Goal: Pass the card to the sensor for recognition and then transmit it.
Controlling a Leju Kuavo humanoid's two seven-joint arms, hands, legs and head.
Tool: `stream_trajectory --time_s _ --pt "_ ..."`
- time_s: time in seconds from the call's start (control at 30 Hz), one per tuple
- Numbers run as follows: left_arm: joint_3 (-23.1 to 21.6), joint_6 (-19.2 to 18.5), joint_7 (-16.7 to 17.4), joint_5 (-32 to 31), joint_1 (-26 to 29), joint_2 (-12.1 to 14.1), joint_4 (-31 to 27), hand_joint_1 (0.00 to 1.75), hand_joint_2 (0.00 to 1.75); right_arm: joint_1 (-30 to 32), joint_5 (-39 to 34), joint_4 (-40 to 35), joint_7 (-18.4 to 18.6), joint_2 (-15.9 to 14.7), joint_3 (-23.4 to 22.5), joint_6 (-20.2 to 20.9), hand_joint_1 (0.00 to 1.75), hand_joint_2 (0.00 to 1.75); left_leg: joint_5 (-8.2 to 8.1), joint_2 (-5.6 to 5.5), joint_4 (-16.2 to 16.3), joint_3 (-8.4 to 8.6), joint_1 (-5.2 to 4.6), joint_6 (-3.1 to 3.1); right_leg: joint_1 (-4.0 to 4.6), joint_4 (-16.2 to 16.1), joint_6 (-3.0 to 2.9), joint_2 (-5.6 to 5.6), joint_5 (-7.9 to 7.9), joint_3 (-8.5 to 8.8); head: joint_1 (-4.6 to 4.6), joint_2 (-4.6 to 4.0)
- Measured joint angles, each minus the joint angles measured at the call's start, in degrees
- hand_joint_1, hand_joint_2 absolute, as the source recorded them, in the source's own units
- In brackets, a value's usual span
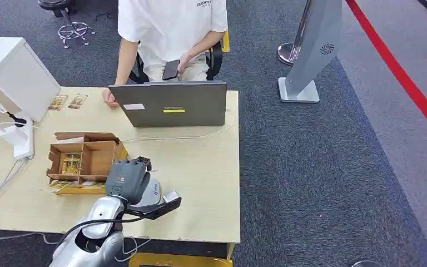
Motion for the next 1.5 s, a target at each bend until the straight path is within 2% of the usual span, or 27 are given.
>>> stream_trajectory --time_s 0.33,0.77,1.13,1.2,1.3,1.43,1.5 --pt "-1.25 -2.51 2.12 -0.59 -0.03 0.17 1.66 1.75 1.75 0.08 -0.11 0.0 0.74 0.02 -0.04 -0.09 0.0 0.0 0.0 0.0 0.0 -0.01 0.0 0.0 0.0 0.0 0.0 0.0 0.0 0.08 0.02 0.0" --pt "-1.2 -0.57 2.99 0.42 7.55 2.25 -1.62 1.75 1.75 0.24 -0.35 0.0 1.09 0.02 -0.66 -0.11 0.0 0.0 -0.04 -0.01 -0.02 -0.01 0.0 0.03 0.0 0.0 0.0 -0.02 -0.06 0.05 0.0 0.0" --pt "-0.76 -0.09 2.8 0.44 9.5 2.45 -2.69 1.75 1.75 0.26 -0.15 0.0 1.01 0.02 -0.98 -0.11 0.0 0.0 -0.03 -0.04 -0.02 0.01 0.0 0.03 0.0 0.0 0.01 -0.07 -0.05 0.08 0.02 -0.02" --pt "-0.5 1.96 2.14 0.44 9.4 2.12 -2.62 1.75 1.75 0.25 0.39 0.0 1.01 0.02 -0.98 0.0 0.0 0.0 -0.03 -0.04 -0.01 0.01 0.0 0.03 0.0 0.0 0.01 -0.07 -0.05 0.06 0.0 -0.02" --pt "0.4 9.19 0.39 0.04 8.36 1.11 -2.32 1.75 1.75 0.25 1.25 0.0 1.01 0.02 -0.98 0.15 0.0 0.0 -0.03 -0.08 0.0 0.0 0.0 0.04 0.0 0.0 0.01 -0.13 -0.05 0.07 0.02 0.0" --pt "1.2 11.18 -0.37 -0.26 6.75 0.11 -2.1 1.75 1.75 0.13 1.71 0.0 1.01 0.02 -0.98 0.17 0.0 0.0 -0.02 -0.07 0.0 0.0 0.0 0.04 0.0 0.0 0.01 -0.1 -0.01 0.15 0.02 0.0" --pt "1.51 18.5 -2.2 -1.68 6.2 -0.15 -2.12 1.75 1.75 0.18 2.86 0.0 0.74 0.02 -0.88 0.61 0.0 0.0 -0.02 -0.08 0.03 0.0 0.0 0.04 0.0 0.0 0.01 -0.11 -0.01 0.05 0.0 0.0"
